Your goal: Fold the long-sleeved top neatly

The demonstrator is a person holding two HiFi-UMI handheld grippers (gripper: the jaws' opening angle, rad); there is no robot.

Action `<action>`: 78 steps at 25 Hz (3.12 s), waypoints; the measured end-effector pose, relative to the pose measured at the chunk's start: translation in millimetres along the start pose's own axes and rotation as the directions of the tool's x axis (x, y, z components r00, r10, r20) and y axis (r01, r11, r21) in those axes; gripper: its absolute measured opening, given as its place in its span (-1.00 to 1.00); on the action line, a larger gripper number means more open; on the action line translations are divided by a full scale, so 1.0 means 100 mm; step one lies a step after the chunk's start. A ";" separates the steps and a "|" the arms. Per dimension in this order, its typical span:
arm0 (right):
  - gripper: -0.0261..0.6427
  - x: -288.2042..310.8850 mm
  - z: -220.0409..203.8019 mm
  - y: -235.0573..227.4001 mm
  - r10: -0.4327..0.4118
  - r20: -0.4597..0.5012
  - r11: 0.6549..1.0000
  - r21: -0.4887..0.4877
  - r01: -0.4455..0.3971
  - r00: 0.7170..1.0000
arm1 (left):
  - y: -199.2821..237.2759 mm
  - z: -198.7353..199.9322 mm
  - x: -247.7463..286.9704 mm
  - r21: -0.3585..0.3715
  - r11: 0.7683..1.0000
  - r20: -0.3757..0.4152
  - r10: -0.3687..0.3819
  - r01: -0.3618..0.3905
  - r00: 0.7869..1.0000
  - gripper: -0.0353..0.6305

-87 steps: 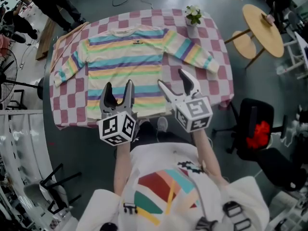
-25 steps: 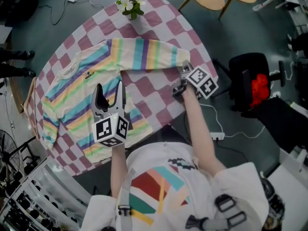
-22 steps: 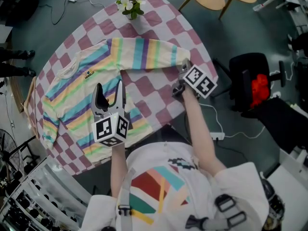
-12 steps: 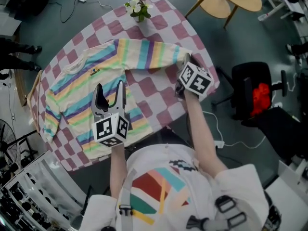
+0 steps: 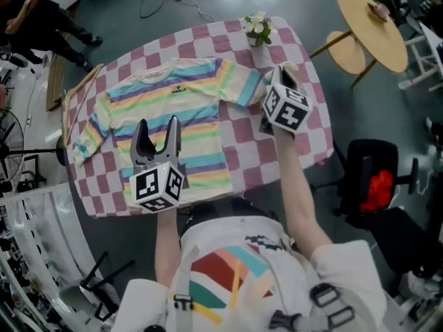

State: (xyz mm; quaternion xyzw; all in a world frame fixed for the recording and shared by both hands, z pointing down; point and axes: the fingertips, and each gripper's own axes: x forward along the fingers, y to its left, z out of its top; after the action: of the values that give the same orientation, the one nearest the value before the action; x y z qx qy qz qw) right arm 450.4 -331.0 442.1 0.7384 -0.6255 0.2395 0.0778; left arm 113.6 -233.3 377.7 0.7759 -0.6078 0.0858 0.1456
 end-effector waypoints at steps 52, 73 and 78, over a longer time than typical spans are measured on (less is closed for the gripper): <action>-0.87 0.32 -3.00 5.40 0.249 -0.424 0.183 -0.862 -0.472 0.871 | 4.10 -1.01 -1.76 -0.194 0.932 -0.132 0.283 -0.305 0.950 0.05; -0.46 -1.22 -2.99 7.00 0.613 -0.446 0.046 -0.804 -0.592 0.653 | 4.46 -0.76 -2.03 -0.284 0.885 -0.037 0.374 -0.369 0.927 0.05; -0.46 -1.58 -3.63 7.50 0.617 -0.538 -0.127 -0.789 -0.601 0.575 | 4.79 -0.97 -2.57 -0.333 0.814 -0.053 0.488 -0.476 0.871 0.05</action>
State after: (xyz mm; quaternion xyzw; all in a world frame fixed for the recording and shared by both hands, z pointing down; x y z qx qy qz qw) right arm -379.5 -193.8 549.1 0.1549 -0.8960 -0.1816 0.3745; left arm -409.2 -69.9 447.8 0.5614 -0.7924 0.0013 0.2385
